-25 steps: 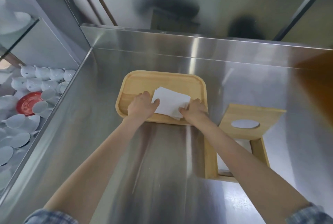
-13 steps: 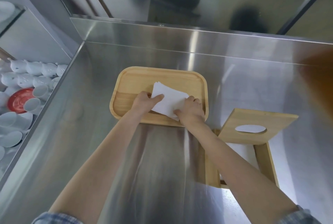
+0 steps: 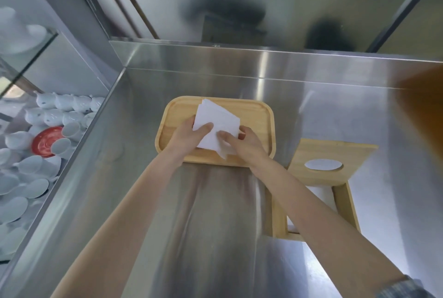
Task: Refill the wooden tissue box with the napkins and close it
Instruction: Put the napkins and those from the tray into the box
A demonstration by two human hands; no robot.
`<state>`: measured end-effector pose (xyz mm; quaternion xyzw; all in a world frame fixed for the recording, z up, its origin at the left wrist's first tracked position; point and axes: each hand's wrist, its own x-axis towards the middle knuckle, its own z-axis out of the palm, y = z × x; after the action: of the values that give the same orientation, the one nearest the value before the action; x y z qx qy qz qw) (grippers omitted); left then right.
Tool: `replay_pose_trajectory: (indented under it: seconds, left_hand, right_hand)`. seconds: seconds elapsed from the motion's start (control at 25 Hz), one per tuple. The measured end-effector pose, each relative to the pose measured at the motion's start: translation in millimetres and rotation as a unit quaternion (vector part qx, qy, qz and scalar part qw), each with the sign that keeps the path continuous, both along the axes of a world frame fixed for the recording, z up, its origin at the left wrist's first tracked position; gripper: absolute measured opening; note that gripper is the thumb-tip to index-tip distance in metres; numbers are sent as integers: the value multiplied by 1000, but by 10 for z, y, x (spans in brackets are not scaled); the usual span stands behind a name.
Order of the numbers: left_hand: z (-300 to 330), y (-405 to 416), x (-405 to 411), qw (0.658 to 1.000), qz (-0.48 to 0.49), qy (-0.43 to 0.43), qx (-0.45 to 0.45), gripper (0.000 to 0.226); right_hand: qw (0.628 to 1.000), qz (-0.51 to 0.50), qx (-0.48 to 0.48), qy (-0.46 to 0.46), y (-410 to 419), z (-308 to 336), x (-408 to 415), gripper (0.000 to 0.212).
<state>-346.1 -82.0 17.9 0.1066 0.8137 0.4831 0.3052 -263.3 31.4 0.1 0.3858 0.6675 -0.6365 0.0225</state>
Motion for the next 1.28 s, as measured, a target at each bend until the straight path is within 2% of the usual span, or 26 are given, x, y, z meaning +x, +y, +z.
replay_pose_trajectory:
  seconds: [0.12, 0.32, 0.48, 0.6, 0.76, 0.92, 1.12, 1.28]
  left_hand:
    - [298, -106, 171, 998, -23, -15, 51, 28]
    - [614, -315, 618, 990, -43, -28, 134, 20]
    - [748, -448, 1001, 973, -22, -93, 210, 20]
    - [796, -468, 1265, 967, -25, -108, 229, 16]
    - [750, -476, 1588, 969, -58, -97, 220, 19]
    - [620, -439, 1858, 975, -55, -101, 191, 36]
    - [467, -307, 2046, 993, -44, -41, 101, 27]
    - [346, -134, 2111, 998, -31, 9, 47, 22]
  right_hand:
    - [994, -11, -66, 87, -49, 112, 153, 51]
    - [976, -7, -136, 171, -109, 301, 580, 48]
    - [975, -6, -130, 178, -160, 401, 1029, 45]
    - [971, -7, -160, 176, -199, 471, 1327, 38]
    - [978, -21, -80, 192, -167, 508, 1722, 36]
    - [989, -52, 1, 142, -103, 522, 2022, 31]
    - [989, -51, 106, 93, 30, 497, 2274, 14]
    - [978, -48, 197, 50, 190, 432, 2367, 25]
